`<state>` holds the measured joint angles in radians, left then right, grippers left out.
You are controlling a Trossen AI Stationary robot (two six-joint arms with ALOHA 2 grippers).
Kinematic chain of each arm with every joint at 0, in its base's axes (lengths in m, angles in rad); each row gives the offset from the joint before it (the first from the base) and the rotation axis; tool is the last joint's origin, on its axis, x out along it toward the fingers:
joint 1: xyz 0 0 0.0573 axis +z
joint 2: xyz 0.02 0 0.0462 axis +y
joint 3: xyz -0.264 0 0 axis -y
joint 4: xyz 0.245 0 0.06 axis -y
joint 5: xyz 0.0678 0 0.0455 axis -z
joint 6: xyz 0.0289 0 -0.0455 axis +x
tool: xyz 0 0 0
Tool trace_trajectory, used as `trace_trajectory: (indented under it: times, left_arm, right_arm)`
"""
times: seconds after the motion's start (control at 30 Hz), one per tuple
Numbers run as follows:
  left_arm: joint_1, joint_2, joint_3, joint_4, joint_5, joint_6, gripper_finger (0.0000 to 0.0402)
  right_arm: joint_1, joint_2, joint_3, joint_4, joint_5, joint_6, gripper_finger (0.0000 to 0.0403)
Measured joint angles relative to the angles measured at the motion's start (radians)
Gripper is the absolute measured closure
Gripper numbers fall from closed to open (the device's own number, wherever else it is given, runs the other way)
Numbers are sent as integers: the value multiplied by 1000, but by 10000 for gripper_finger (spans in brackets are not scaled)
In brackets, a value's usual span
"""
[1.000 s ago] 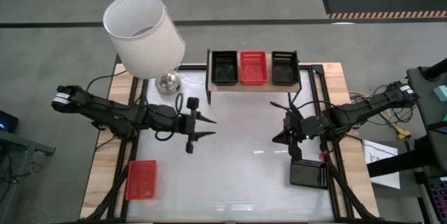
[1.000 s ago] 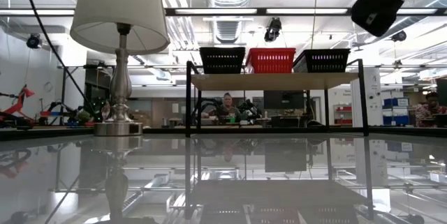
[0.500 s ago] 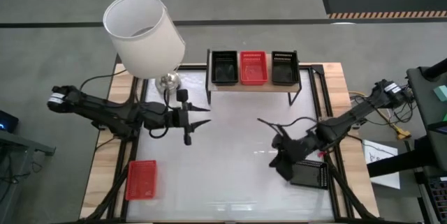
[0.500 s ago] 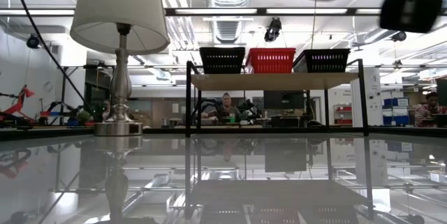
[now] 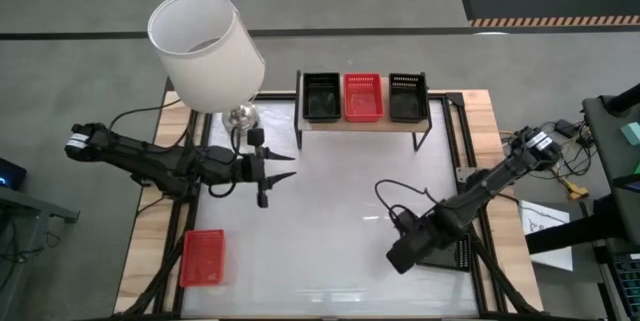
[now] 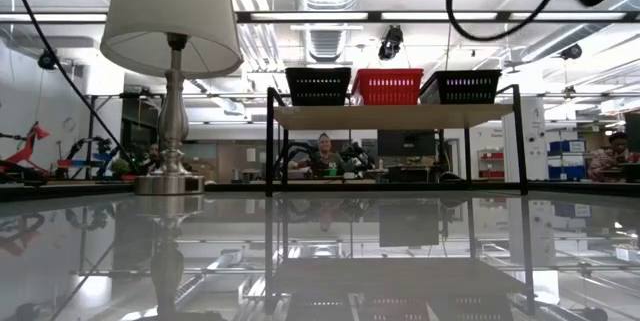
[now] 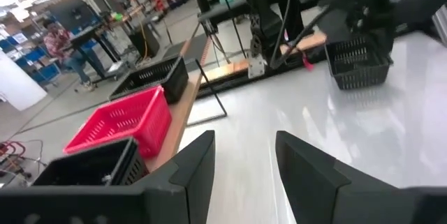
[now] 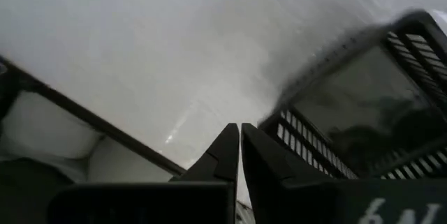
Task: Stack baskets on shelf by color
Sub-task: Stack the black bin on top of the other black bin on the shelf
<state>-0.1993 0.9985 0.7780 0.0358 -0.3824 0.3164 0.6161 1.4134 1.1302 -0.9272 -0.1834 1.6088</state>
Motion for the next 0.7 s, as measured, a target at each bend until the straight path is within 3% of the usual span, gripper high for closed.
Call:
trace_trajectory:
  times: [0.2,0.43,0.7]
  left_arm:
    - [0,-3,0,-32,0,1,265]
    - [1,-8,0,-44,0,8,265]
    - [1,-14,0,-47,0,11,265]
  right_arm:
    - [21,81,93,-92,-6,78,361]
    - [54,135,107,-85,-8,199,276]
    - [72,188,107,-85,23,232,196]
